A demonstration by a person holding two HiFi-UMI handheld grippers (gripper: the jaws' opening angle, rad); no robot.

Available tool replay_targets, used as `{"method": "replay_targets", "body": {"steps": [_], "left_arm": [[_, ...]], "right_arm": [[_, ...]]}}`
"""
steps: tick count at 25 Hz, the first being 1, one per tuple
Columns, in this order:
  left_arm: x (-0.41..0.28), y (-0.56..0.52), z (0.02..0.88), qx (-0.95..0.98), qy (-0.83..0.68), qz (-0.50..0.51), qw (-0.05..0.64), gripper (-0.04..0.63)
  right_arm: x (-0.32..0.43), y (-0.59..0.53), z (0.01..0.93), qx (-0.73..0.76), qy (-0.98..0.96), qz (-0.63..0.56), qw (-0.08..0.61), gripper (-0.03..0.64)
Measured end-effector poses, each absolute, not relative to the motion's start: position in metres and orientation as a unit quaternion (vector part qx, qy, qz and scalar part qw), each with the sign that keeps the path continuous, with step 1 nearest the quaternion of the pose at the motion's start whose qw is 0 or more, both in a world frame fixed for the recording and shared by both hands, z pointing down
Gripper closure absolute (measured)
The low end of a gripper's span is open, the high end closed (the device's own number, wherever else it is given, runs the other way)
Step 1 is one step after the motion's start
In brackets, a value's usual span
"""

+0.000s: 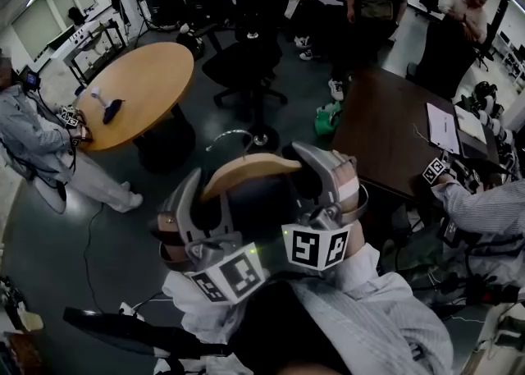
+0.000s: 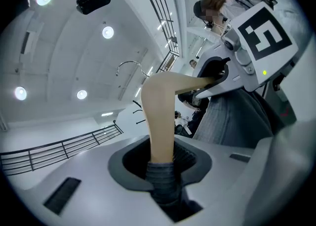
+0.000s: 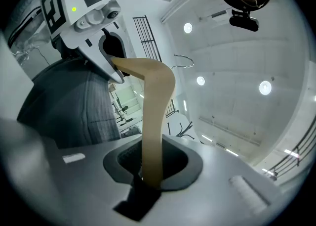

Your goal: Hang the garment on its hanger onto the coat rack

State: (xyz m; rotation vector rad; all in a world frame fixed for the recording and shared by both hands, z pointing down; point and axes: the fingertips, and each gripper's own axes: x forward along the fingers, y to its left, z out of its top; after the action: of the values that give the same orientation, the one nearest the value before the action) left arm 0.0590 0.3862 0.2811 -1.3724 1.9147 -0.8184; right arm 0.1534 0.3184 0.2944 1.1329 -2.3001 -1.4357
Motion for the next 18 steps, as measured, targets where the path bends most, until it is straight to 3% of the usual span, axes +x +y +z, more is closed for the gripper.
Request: {"method": "replay_targets", "body": {"steps": [18], "left_arm": [[0.07,0.363,0.306,-0.519,0.739,-0.32,0.288,0.502]], "right_arm": [[0.163,0.292,0.315,0.357,-0.796,-0.477,0.106,0.541]]}}
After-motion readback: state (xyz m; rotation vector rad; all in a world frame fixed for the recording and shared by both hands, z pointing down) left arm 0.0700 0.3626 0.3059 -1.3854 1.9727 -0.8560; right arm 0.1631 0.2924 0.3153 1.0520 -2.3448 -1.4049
